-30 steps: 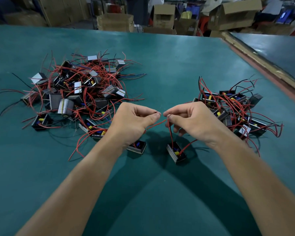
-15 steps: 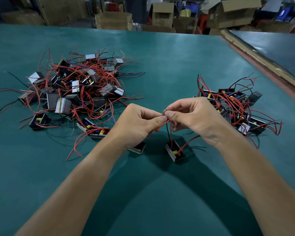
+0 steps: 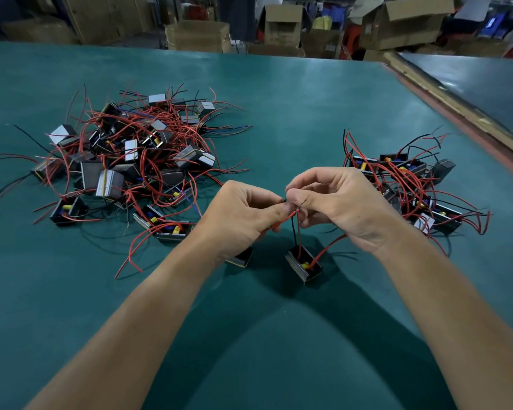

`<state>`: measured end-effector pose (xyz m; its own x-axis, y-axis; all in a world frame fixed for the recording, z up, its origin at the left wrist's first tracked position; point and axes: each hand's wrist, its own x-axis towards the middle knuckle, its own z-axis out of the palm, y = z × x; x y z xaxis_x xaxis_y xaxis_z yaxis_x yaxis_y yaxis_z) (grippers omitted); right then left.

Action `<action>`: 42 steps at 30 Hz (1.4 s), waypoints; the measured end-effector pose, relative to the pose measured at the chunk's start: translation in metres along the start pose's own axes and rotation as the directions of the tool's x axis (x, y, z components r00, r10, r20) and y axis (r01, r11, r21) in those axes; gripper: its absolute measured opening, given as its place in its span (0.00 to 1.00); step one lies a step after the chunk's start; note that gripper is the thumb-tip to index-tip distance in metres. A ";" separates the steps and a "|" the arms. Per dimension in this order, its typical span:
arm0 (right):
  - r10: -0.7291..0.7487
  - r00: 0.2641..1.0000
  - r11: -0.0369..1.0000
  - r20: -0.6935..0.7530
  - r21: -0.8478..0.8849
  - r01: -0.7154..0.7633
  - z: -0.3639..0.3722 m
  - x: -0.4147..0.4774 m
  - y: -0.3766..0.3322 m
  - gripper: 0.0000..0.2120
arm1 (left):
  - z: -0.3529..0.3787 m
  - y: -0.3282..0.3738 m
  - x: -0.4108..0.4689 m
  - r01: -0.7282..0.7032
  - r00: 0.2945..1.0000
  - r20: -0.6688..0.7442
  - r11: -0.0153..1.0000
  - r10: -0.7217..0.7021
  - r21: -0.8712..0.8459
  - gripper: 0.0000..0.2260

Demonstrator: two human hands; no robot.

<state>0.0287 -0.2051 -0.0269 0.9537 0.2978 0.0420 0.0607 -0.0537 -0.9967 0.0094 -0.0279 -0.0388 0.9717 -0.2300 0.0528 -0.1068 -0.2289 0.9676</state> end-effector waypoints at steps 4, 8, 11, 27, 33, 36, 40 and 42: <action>-0.076 0.997 0.996 0.004 -0.037 0.076 0.000 0.000 -0.001 0.07 | -0.001 0.002 0.000 0.003 1.000 0.024 1.000 -0.003 -0.016 0.08; -0.126 0.992 0.990 0.000 -0.060 0.126 -0.003 0.000 -0.003 0.10 | -0.004 0.005 0.000 0.053 0.997 0.053 0.997 -0.050 -0.058 0.07; -0.150 0.988 0.986 0.043 -0.069 0.153 -0.004 -0.001 -0.003 0.11 | -0.004 0.005 0.000 0.077 0.993 0.091 0.995 -0.071 -0.070 0.08; -0.139 0.985 0.990 0.098 0.023 0.138 -0.009 -0.001 -0.002 0.09 | 0.001 0.010 -0.004 0.059 0.986 0.156 0.997 -0.050 -0.056 0.10; -0.195 0.979 0.974 0.058 -0.104 0.201 -0.006 -0.001 -0.001 0.12 | 0.001 0.011 -0.004 0.061 0.987 0.154 0.996 -0.050 -0.070 0.11; -0.215 0.975 0.959 0.058 -0.178 0.222 -0.007 -0.002 -0.002 0.11 | 0.000 0.010 -0.004 0.079 0.983 0.171 0.994 -0.065 -0.075 0.12; -0.239 0.969 0.942 0.071 -0.224 0.248 -0.010 -0.002 -0.003 0.11 | -0.002 0.010 -0.003 0.098 0.982 0.167 0.992 -0.084 -0.080 0.12; -0.233 0.967 0.921 0.100 -0.297 0.252 -0.011 -0.002 -0.003 0.09 | -0.002 0.009 -0.002 0.102 0.983 0.162 0.992 -0.087 -0.080 0.13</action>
<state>0.0296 -0.2159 -0.0232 0.8792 0.3955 0.2658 0.3838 -0.2574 -0.8868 0.0069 -0.0272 -0.0298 0.9302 -0.3597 -0.0728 0.0097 -0.1744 0.9846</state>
